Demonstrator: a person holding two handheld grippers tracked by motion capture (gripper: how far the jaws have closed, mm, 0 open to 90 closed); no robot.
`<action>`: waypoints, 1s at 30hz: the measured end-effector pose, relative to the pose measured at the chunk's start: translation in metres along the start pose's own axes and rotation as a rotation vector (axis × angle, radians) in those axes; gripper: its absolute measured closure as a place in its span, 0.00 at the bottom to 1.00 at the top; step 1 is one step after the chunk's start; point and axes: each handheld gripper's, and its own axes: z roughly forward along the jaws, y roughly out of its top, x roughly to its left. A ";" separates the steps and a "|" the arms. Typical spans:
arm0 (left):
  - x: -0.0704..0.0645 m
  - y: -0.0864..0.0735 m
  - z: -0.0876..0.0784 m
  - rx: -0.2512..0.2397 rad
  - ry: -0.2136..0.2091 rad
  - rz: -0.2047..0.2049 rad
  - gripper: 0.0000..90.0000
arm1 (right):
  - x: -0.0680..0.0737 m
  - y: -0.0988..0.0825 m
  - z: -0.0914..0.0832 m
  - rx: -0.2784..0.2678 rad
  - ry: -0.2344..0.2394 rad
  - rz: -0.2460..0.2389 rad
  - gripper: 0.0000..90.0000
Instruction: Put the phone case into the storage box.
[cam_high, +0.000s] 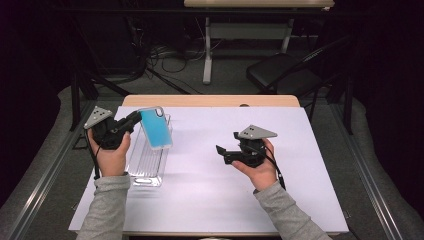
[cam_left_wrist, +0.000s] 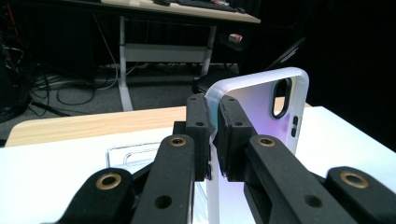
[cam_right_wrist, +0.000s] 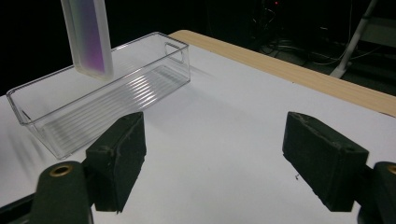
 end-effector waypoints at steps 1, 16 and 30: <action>0.000 0.000 0.001 0.001 0.003 0.001 0.94 | 0.000 0.000 0.000 0.000 0.001 0.000 0.24; 0.019 0.013 0.016 -0.001 -0.005 0.002 0.94 | -0.003 0.000 0.000 0.007 -0.005 0.009 0.24; 0.028 0.037 0.031 0.015 0.021 0.119 0.94 | -0.004 -0.001 0.000 0.012 -0.008 0.019 0.24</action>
